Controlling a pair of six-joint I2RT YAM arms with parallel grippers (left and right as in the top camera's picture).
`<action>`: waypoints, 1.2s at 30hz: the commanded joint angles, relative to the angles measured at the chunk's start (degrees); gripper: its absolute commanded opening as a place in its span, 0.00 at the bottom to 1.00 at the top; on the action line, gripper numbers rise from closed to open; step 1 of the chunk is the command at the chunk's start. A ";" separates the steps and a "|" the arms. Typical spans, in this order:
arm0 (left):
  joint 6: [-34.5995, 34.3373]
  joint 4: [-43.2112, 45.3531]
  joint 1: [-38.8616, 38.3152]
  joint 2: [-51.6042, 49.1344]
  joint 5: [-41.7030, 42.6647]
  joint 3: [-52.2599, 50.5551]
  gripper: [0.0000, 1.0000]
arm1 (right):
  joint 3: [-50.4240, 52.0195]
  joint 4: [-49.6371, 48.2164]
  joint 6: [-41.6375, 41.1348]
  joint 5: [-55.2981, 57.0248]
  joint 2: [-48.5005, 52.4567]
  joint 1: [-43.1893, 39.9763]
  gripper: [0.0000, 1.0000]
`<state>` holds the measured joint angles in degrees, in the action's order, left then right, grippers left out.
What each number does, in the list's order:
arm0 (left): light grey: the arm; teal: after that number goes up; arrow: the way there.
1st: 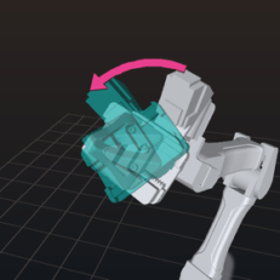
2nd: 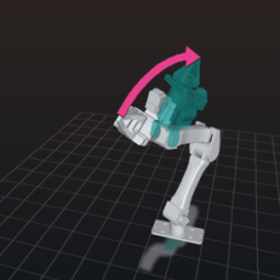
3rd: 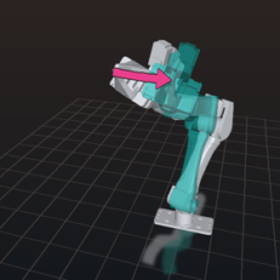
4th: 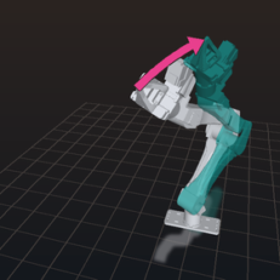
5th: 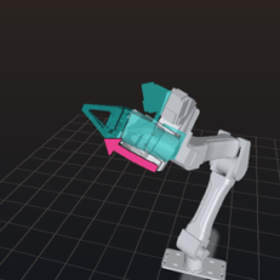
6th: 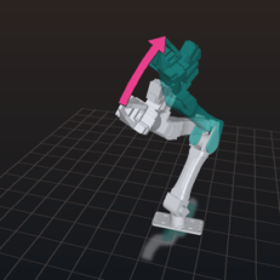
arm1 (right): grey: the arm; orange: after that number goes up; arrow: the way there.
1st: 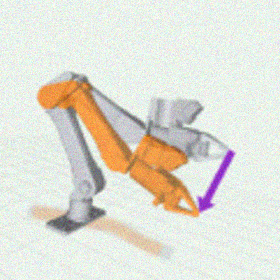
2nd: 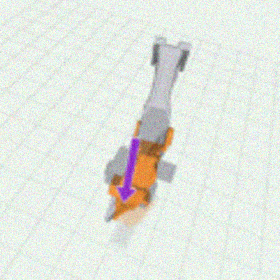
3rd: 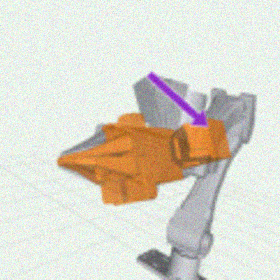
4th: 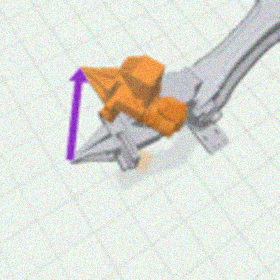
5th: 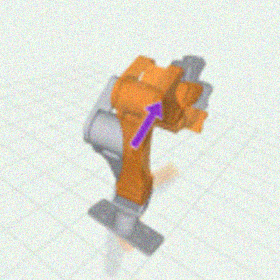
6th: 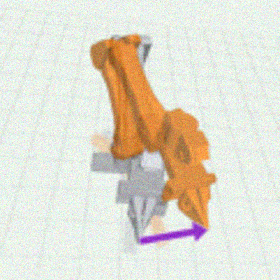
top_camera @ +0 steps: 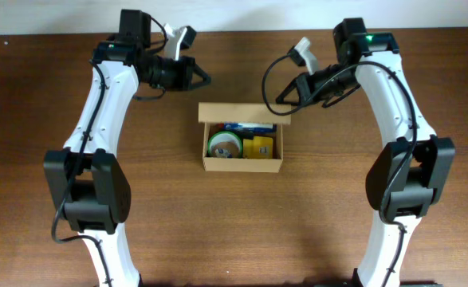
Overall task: Pack container
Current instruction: 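Push the lid flap forward and down with both grippers, then press down on the closed lid with both grippers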
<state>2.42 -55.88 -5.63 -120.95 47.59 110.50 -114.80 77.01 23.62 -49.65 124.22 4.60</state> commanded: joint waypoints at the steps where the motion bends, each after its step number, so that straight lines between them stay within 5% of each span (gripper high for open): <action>1: 3.82 -3.17 -0.94 2.27 -4.35 1.38 0.02 | -0.39 2.21 1.49 6.16 -2.16 1.51 0.04; 26: 9.14 -14.32 -7.04 18.34 -18.18 0.92 0.02 | -0.37 12.37 1.44 12.81 -17.57 2.47 0.04; 36: 9.90 -10.19 -8.48 21.35 -18.21 -11.52 0.02 | 7.10 7.98 3.17 12.87 -17.90 7.54 0.04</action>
<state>10.98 -67.48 -14.09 -100.92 29.47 103.77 -111.24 86.26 25.36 -37.10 106.91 10.39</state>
